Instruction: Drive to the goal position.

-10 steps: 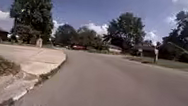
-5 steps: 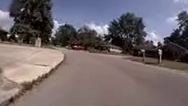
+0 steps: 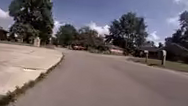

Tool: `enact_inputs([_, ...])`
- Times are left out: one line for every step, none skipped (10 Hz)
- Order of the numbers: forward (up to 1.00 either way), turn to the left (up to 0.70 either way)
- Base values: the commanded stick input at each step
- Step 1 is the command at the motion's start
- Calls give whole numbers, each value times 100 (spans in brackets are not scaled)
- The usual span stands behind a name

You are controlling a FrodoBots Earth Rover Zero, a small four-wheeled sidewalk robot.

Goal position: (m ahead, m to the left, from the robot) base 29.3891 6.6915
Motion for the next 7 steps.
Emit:
enact_inputs([100,40])
enact_inputs([100,3])
enact_inputs([100,0])
enact_inputs([100,0])
enact_inputs([100,0])
enact_inputs([100,0])
enact_inputs([100,2])
